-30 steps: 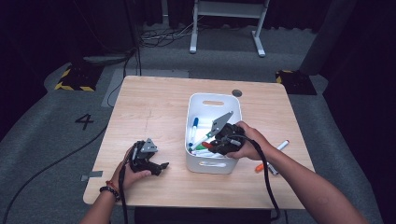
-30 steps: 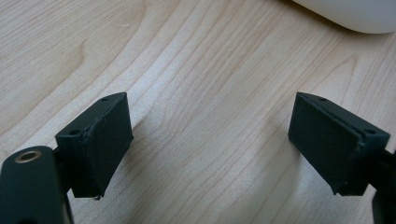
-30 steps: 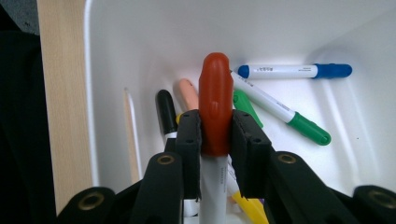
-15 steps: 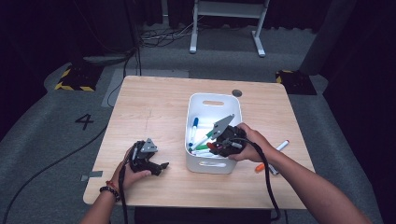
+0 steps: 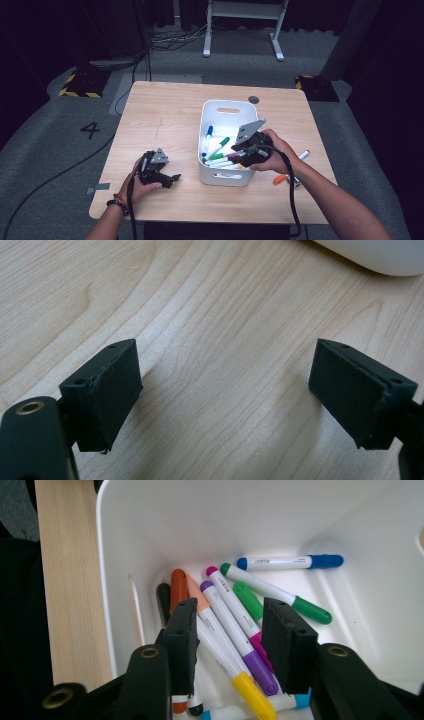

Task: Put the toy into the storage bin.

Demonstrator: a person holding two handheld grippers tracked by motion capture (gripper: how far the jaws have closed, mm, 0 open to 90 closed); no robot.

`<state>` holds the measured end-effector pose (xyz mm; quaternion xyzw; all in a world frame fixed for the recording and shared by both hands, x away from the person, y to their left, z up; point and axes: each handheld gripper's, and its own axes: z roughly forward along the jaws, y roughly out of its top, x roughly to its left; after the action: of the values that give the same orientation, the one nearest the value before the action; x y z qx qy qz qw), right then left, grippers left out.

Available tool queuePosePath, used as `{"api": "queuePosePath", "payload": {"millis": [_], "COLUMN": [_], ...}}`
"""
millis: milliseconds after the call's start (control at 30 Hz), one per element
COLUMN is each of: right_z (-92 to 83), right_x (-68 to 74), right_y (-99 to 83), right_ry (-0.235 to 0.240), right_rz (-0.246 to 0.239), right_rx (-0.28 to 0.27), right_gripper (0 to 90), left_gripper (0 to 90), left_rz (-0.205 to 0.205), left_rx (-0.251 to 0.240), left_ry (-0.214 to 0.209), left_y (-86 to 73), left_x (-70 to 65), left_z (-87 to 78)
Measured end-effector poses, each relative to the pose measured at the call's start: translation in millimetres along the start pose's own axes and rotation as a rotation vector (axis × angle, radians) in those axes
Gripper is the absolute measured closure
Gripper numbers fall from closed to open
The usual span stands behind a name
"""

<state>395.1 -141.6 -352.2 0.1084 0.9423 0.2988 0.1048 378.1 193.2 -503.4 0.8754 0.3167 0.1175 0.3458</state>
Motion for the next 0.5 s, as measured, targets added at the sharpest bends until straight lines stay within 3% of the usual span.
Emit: {"api": "queuePosePath", "payload": {"millis": [267, 500], "right_z": [-38.6, -75.6], "right_x": [-11.1, -22.9], "right_y": [-23.9, -71.0], "right_ry": [-0.105, -0.219], "right_rz": [0.067, 0.176], "right_rx": [-0.119, -0.225], "right_gripper": [52.1, 52.1], "left_gripper": [13.8, 13.8], "left_rz": [0.0, 0.0], "left_rx": [0.0, 0.0], "left_ry": [0.001, 0.001], "left_y": [0.0, 0.0], "left_x": [0.0, 0.0], "left_z": [-0.1, 0.0]}}
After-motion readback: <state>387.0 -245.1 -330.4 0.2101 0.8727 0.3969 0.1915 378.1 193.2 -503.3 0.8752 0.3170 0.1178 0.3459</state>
